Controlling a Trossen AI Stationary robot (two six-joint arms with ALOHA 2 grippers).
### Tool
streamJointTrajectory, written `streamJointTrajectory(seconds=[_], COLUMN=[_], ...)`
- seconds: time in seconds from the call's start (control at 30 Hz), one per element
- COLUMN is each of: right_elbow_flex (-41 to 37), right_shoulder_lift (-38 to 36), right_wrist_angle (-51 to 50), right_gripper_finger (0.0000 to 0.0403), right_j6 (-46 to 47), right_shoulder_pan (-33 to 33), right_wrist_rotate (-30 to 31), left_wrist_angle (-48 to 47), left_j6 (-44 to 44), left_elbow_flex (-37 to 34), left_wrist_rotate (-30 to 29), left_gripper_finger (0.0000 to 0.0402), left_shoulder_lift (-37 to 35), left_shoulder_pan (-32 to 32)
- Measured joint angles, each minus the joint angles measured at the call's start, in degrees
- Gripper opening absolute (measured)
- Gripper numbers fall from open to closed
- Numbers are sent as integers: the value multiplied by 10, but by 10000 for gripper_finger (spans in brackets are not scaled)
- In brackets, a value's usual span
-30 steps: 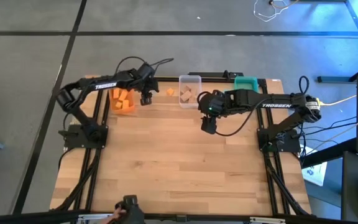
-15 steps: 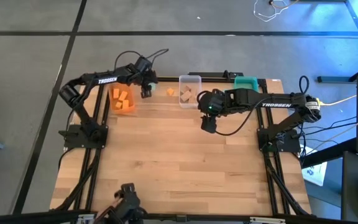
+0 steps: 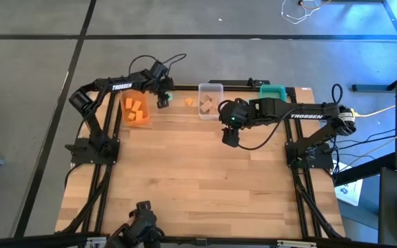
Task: Sort & place blocks by color
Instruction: Put the green block into the green bin
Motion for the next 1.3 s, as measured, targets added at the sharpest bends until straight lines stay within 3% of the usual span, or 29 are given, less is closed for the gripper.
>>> streamJointTrajectory(seconds=[0.47,0.87,1.1,1.3], right_elbow_flex=[0,0,0,0], right_shoulder_lift=[0,0,0,-1], right_wrist_angle=[1,1,1,1], right_gripper_finger=[249,249,249,249], right_j6=[-4,-4,-4,-3], right_shoulder_pan=[-1,-1,-1,-1], right_wrist_rotate=[0,0,0,0], left_wrist_angle=[24,1,-43,-74], left_j6=[33,34,22,-5], left_elbow_flex=[0,0,0,3], left_wrist_rotate=[-54,10,11,-22], left_gripper_finger=[178,179,175,140], left_shoulder_lift=[50,51,51,68], left_shoulder_pan=[-2,13,-2,-35])
